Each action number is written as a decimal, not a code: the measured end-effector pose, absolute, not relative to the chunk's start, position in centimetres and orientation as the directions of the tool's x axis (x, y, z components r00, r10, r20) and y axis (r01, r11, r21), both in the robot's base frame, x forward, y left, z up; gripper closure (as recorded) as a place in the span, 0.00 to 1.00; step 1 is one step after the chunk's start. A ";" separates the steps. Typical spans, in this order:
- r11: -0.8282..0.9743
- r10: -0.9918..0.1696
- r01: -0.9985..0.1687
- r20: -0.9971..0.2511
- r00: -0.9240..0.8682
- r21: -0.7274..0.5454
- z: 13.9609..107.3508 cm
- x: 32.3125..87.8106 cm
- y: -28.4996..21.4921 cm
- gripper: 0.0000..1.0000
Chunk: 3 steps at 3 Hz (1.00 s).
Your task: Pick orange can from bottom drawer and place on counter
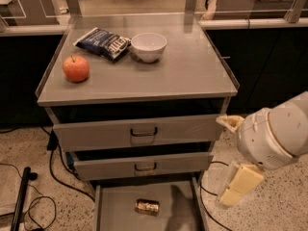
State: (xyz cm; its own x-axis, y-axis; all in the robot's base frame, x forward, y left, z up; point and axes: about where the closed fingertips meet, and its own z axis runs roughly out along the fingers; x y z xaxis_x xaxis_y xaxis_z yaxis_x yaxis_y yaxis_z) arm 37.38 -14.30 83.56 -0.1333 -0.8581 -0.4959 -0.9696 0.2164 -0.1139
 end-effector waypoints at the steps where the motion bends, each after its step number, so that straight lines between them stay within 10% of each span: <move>1: 0.217 -0.841 -0.969 -0.526 -0.126 -0.114 80.8 38.2 -12.6 0.00; 3: 0.206 -0.840 -0.974 -0.528 -0.128 -0.092 79.9 38.3 -11.7 0.00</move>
Offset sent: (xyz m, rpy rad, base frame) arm 0.0066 0.0159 -0.0256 0.0311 -0.0027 0.0059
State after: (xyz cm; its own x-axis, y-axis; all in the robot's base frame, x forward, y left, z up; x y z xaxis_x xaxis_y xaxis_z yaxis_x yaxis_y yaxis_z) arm 38.30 -11.71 79.90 -0.1277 -0.8397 -0.5278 -0.9743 0.2059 -0.0918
